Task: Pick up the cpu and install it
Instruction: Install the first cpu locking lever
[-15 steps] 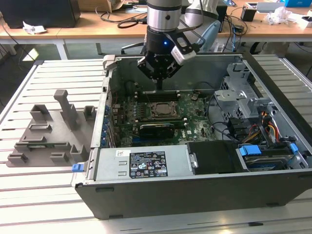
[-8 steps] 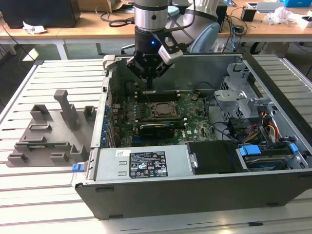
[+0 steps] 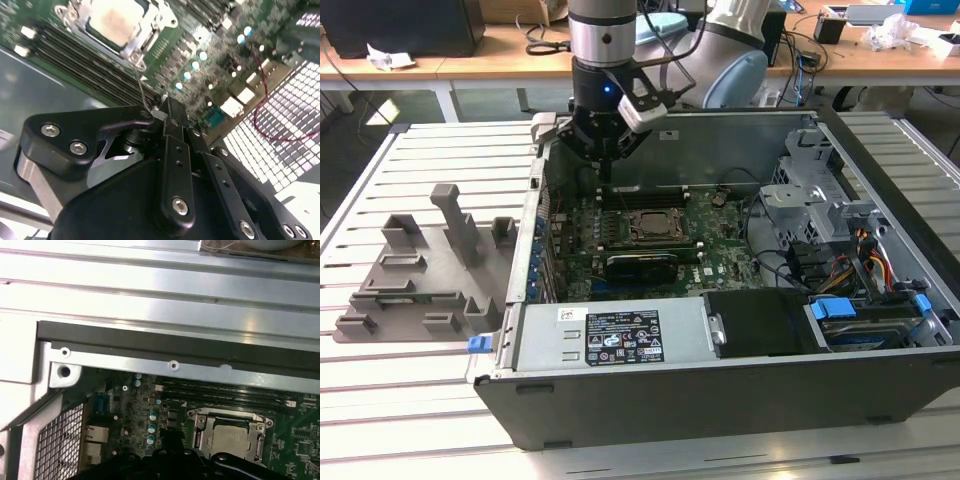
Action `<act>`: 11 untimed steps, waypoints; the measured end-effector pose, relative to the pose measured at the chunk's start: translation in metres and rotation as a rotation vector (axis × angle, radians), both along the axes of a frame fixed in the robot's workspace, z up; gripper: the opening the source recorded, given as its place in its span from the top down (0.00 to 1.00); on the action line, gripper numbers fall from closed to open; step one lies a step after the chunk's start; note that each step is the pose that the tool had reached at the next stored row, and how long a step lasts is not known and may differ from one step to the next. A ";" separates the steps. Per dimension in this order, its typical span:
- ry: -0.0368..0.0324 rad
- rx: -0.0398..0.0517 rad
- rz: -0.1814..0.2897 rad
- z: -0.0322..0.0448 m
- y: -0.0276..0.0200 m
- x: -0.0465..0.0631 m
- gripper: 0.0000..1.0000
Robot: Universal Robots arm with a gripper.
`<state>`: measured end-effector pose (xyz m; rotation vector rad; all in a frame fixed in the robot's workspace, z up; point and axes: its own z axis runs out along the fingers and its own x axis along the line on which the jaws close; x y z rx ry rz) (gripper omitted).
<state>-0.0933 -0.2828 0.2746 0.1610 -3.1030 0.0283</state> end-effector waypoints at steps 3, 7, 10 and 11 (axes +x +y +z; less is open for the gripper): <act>-0.0002 0.0002 0.000 -0.0053 0.0053 0.000 0.89; 0.0000 0.0000 -0.001 -0.0091 0.0071 0.003 0.89; 0.0002 0.0001 -0.001 -0.0113 0.0071 0.011 0.89; 0.0005 0.0000 -0.001 -0.0116 0.0071 0.017 0.89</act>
